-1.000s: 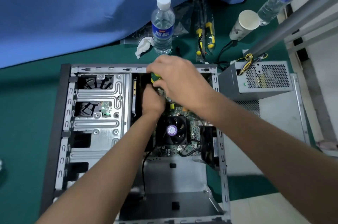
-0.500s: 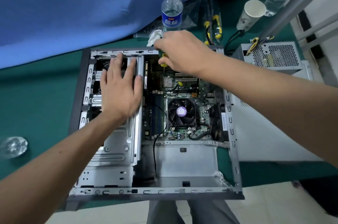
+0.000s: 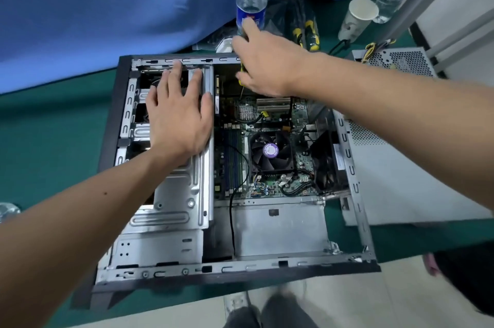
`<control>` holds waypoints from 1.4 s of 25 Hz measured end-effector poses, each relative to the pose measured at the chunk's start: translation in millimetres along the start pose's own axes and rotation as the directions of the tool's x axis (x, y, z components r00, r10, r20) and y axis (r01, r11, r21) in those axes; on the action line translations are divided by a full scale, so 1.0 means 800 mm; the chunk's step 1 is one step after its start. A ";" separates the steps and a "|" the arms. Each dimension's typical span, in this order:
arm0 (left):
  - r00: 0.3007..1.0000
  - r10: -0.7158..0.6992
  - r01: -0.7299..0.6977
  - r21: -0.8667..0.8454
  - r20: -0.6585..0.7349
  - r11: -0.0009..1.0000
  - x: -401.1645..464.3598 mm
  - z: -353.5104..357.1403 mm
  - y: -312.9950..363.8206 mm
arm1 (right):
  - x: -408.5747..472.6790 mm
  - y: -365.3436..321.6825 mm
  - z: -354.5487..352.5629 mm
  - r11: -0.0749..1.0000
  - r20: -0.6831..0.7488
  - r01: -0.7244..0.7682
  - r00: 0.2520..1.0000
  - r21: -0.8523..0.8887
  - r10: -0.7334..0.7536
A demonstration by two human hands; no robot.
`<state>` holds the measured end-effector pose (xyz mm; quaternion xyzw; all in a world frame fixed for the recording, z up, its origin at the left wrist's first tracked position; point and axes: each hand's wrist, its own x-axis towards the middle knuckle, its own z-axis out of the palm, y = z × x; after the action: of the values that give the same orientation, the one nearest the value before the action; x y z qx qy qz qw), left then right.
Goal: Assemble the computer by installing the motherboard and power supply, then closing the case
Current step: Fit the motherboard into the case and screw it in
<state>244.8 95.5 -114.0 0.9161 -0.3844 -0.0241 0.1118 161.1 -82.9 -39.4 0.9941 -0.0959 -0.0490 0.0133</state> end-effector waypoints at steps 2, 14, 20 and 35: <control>1.000 -0.001 0.001 0.009 -0.011 1.000 0.000 0.000 0.001 | 0.000 -0.001 0.002 0.997 0.014 0.081 0.997 0.013 -0.081; 0.998 0.003 -0.001 0.037 -0.065 0.999 0.002 0.007 0.000 | 0.011 -0.011 0.008 0.992 -0.031 0.033 0.999 -0.120 -0.037; 0.997 0.002 0.000 0.031 -0.083 1.000 0.003 0.009 -0.001 | 0.012 0.005 -0.010 0.993 0.099 -0.033 0.995 0.110 0.022; 0.996 -0.009 0.011 0.024 -0.084 1.000 0.004 0.008 -0.002 | 0.012 -0.011 0.003 0.988 -0.151 -0.041 0.988 -0.147 0.018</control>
<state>247.2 93.1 -120.8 0.9195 -0.3749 0.0186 0.1168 171.8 -76.2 -43.3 0.9896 -0.1055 0.0187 0.0959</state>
